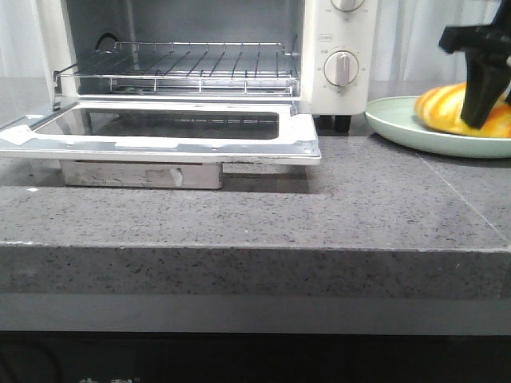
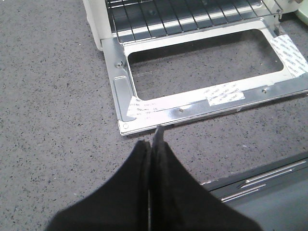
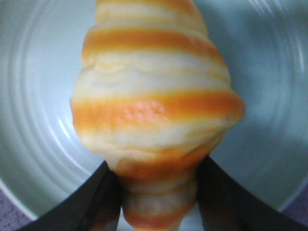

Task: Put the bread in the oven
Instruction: 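Lower the right gripper and grasp the striped croissant on the plate, then lift the croissant with the right gripper and carry it toward the oven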

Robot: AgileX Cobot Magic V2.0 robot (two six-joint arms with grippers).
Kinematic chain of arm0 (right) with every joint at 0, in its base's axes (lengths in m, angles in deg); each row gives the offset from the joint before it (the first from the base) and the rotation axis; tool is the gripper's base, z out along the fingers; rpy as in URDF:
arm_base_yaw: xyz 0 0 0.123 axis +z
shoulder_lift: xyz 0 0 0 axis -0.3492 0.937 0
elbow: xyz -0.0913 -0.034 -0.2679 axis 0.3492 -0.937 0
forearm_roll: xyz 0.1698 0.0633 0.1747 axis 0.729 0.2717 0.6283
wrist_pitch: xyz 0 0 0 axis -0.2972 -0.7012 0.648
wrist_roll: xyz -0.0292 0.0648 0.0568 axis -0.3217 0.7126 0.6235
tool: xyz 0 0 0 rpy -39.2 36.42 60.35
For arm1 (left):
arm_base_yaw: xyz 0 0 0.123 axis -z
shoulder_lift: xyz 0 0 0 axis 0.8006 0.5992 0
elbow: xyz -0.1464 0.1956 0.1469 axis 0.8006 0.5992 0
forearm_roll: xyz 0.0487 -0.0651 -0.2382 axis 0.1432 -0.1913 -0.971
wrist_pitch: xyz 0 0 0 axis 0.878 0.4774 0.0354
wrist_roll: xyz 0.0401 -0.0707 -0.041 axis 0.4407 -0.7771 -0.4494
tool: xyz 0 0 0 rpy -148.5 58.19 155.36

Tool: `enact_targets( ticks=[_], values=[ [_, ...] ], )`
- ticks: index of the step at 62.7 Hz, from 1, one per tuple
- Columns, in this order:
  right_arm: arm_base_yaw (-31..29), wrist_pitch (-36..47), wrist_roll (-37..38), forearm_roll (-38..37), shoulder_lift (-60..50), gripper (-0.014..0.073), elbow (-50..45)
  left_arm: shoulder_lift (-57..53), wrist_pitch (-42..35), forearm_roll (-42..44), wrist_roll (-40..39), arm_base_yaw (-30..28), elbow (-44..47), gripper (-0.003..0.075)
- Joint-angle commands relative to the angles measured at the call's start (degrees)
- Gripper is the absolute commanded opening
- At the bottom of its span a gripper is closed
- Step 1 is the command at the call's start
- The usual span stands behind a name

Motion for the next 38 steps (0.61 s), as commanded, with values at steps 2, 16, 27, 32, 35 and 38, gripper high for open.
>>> enact_targets(
  ticks=[2, 16, 27, 32, 35, 38],
  values=[
    [-0.05, -0.69, -0.55, -0.16, -7.34, 0.0201, 1.46, 0.02, -3.86, 0.82, -0.60, 0.05, -1.41, -0.0018],
    [-0.01, -2.66, -0.55, 2.65, -19.69, 0.0201, -3.11, 0.02, -3.86, 1.69, -0.60, 0.05, -1.41, -0.0018],
    [2.83, -1.39, -0.60, 3.38, -30.65, 0.0201, -11.73, 0.02, -3.86, 1.69, -0.60, 0.05, -1.41, -0.0018],
    [5.72, -1.69, -1.27, 3.38, -34.21, 0.0201, -14.47, 0.02, -3.94, 1.69, -0.60, 0.05, -1.41, -0.0018],
    [7.74, -2.03, -1.41, 3.38, -35.89, 0.0201, -15.27, 0.02, -3.94, 1.69, -0.60, 0.05, -1.41, -0.0018],
    [10.43, -2.17, -1.41, 3.51, -36.77, 0.0201, -15.53, 0.02, -3.94, 1.69, -0.60, 0.05, -1.41, -0.0018]
  ],
)
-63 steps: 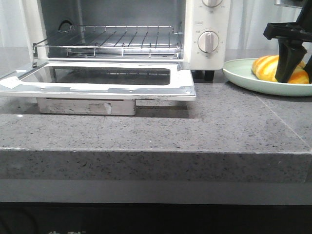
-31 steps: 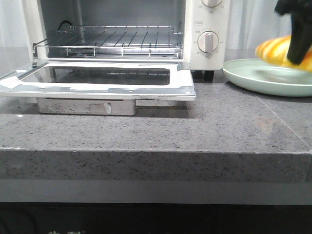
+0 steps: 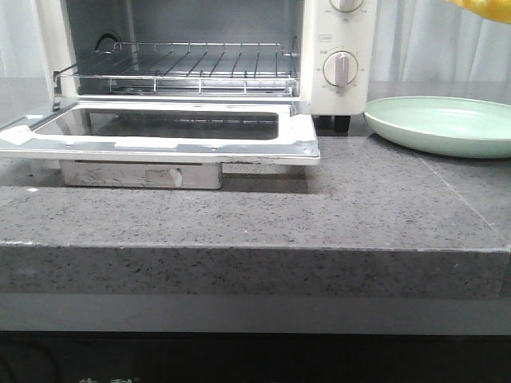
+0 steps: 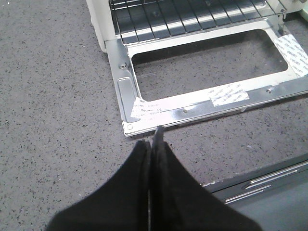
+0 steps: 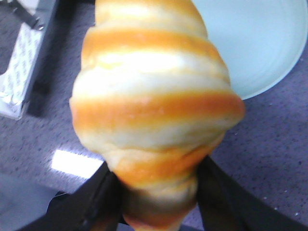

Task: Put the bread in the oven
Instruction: 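Lift the croissant with the right gripper and carry it toward the oven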

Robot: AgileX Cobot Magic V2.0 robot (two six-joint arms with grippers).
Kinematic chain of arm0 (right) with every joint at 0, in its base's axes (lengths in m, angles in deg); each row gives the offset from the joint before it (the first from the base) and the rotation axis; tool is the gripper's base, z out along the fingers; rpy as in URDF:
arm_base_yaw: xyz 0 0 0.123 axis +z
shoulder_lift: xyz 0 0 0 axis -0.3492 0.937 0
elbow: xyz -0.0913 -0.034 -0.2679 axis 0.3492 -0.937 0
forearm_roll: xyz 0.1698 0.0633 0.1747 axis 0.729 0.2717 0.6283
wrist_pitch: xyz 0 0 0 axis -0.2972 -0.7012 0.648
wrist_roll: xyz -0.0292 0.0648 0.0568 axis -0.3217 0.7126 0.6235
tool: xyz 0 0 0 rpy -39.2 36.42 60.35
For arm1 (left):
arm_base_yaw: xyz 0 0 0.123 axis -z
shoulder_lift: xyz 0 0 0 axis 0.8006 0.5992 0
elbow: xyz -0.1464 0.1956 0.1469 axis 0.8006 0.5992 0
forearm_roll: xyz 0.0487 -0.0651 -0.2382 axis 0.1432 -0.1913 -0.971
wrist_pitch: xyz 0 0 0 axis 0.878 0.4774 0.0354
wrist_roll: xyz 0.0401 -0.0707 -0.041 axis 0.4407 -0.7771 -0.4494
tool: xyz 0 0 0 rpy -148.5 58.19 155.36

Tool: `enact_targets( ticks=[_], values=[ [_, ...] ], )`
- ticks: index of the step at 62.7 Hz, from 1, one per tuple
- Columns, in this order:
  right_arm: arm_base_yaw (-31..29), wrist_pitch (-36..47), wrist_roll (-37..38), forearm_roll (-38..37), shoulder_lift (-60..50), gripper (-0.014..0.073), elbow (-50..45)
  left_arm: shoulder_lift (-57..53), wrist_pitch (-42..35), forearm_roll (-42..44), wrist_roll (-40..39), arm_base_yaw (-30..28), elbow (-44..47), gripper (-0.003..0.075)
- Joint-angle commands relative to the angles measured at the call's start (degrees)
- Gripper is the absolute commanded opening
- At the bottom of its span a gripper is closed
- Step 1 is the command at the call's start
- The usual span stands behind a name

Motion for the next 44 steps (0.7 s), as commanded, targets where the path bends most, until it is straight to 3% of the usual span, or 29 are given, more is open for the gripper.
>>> enact_targets(
  ticks=[1, 24, 44],
  values=[
    [4.27, 2.35, -0.93, 1.33, -3.28, 0.0201, 0.48, 0.02, -3.94, 0.75, -0.51, 0.05, -1.41, -0.0018],
    [24.17, 11.47, 1.51, 2.32, 4.64, 0.0201, 1.42, 0.02, -4.26, 0.75, -0.51, 0.05, -1.41, -0.0018],
    [26.28, 14.02, 10.11, -3.89, 20.15, 0.0201, 15.47, 0.02, -5.18, 0.75, -0.51, 0.05, -1.41, -0.0018]
  ],
)
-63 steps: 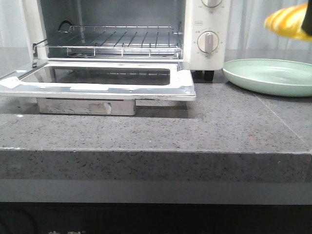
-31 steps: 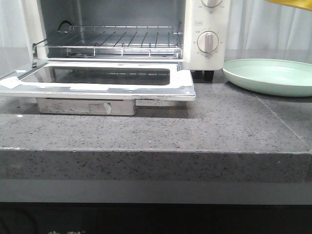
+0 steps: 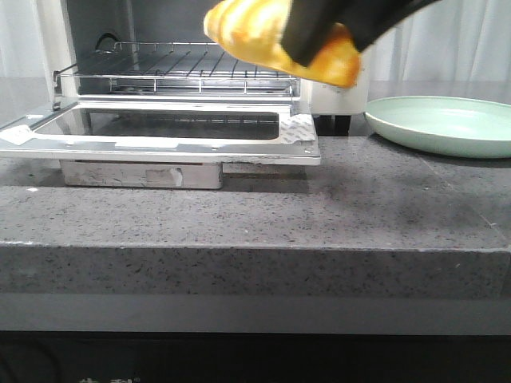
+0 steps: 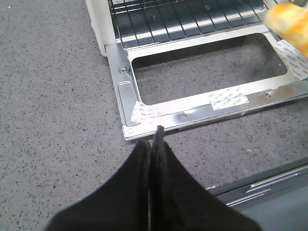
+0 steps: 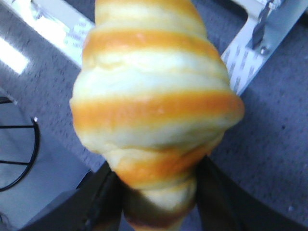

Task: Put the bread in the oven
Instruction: 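Lift the croissant with the right gripper and carry it toward the oven, then lower the croissant onto the oven rack and open the right gripper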

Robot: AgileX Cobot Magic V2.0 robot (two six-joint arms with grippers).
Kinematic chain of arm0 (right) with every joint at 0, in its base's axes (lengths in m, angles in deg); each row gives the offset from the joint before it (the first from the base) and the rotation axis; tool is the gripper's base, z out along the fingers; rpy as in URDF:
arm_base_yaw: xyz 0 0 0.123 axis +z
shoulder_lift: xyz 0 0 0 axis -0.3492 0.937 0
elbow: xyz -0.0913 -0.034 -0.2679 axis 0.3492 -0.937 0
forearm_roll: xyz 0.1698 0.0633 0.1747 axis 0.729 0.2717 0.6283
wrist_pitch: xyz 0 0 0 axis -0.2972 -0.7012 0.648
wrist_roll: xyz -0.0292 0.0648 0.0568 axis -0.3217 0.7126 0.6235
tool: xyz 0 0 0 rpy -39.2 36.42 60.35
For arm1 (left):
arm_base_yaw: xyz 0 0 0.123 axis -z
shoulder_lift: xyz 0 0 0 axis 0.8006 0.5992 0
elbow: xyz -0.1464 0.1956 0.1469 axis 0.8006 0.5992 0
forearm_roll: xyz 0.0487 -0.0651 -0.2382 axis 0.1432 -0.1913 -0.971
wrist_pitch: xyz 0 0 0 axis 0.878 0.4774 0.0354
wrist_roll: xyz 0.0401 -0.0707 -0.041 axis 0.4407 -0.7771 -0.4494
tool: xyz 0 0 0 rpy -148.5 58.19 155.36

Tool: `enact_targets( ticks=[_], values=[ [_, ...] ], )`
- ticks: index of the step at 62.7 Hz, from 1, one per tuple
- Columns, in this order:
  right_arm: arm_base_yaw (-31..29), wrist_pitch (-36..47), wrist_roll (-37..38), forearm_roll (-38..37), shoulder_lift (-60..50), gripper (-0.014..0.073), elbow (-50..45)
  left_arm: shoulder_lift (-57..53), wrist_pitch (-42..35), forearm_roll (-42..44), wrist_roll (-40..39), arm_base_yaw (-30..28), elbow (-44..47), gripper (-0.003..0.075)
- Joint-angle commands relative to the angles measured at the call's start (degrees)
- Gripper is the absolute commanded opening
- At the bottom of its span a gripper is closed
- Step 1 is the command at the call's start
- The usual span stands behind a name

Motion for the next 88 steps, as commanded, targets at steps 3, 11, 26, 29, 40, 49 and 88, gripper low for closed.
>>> enact_targets(
  ticks=[3, 11, 26, 29, 40, 49, 88],
  values=[
    [0.03, 4.25, 5.68, -5.08, 3.00, 0.0201, 7.88, 0.02, -4.21, 0.75, -0.51, 0.05, -1.41, -0.0018],
    [0.03, 4.86, 11.56, -9.43, 8.06, 0.0201, 13.23, 0.02, -4.51, 0.75, -0.51, 0.05, -1.41, -0.0018],
    [0.03, 11.82, 17.29, -10.13, 14.00, 0.0201, 18.45, 0.02, -5.82, 0.75, -0.51, 0.05, -1.41, -0.0018],
    [0.03, 14.69, 18.44, -10.13, 14.47, 0.0201, 18.44, 0.02, -5.83, 0.75, -0.51, 0.05, -1.41, -0.0018],
    [0.03, 17.62, 19.83, -10.51, 16.70, 0.0201, 19.26, 0.02, -5.83, 0.75, -0.51, 0.05, -1.41, -0.0018],
    [0.03, 15.74, 19.83, -11.27, 19.84, 0.0203, 22.97, 0.02, -5.83, 0.75, -0.51, 0.05, -1.41, -0.0018],
    [0.25, 6.30, 19.83, -12.13, 20.63, 0.0591, 28.51, 0.02, -5.83, 0.75, -0.51, 0.05, -1.41, -0.0018]
  ],
)
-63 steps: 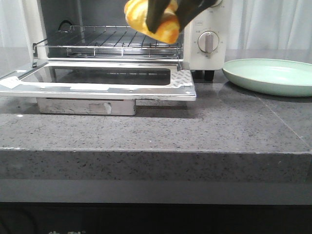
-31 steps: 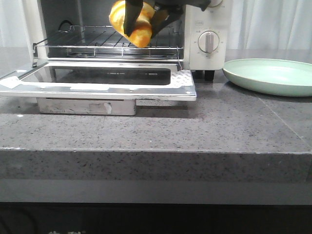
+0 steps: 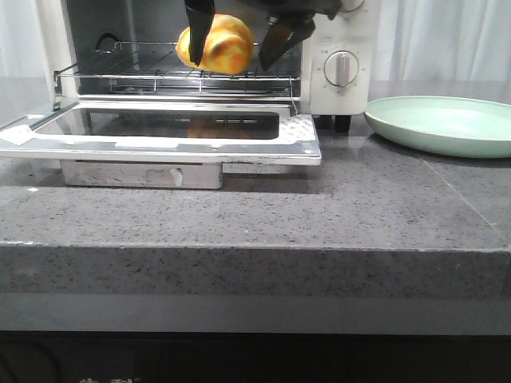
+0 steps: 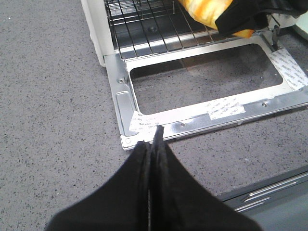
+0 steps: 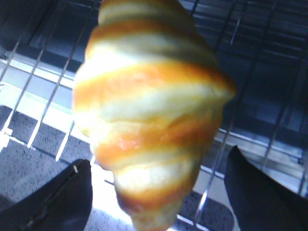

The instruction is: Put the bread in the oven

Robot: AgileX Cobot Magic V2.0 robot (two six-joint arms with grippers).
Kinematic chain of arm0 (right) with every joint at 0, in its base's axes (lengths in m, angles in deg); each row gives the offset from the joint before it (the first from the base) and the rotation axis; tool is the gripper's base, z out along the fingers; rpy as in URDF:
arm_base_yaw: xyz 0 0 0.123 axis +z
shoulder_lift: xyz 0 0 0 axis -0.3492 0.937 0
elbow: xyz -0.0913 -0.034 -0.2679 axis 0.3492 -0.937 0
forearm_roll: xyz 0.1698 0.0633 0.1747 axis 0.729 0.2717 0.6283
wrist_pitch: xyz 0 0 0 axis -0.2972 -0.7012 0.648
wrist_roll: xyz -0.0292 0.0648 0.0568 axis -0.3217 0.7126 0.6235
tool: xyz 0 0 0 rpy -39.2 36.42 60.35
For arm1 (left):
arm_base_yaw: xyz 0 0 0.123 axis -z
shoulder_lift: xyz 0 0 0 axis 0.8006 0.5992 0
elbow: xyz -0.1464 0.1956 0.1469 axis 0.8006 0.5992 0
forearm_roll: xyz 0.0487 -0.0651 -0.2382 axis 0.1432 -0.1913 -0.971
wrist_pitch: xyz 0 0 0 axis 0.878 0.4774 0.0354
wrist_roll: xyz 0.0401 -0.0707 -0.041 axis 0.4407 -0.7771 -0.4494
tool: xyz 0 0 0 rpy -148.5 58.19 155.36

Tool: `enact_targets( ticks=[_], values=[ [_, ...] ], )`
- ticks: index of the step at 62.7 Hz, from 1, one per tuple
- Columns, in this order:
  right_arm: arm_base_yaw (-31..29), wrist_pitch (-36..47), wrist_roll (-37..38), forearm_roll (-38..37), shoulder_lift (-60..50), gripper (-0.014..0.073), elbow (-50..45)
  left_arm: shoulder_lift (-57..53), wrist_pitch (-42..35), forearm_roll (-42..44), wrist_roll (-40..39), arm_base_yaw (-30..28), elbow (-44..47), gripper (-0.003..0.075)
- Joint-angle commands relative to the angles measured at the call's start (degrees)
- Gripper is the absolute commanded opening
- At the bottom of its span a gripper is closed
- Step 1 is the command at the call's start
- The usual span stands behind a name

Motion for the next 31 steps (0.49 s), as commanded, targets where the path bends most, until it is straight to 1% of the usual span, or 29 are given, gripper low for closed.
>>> enact_targets(
  ticks=[1, 8, 14, 22, 31],
  values=[
    [0.07, 0.53, -0.11, -0.02, -5.56, 0.0591, 2.03, 0.02, -4.08, 0.62, -0.51, 0.05, -1.41, -0.0018],
    [0.14, -5.60, -1.65, -0.02, -8.12, 0.0591, 1.83, 0.02, -4.08, 0.62, -0.51, 0.05, -1.41, -0.0018],
    [0.14, -9.64, -6.27, -0.02, -11.10, 0.0591, -0.06, 0.02, -4.08, 0.62, -0.51, 0.05, -1.41, -0.0018],
    [0.03, -9.52, -9.74, -0.02, -16.38, 0.0591, -5.39, 0.02, -4.08, 0.62, -0.51, 0.05, -1.41, -0.0018],
    [-1.82, -6.42, -11.23, -0.07, -23.83, 0.0591, -14.28, 0.02, -4.08, 0.62, -0.51, 0.05, -1.41, -0.0018]
  ],
)
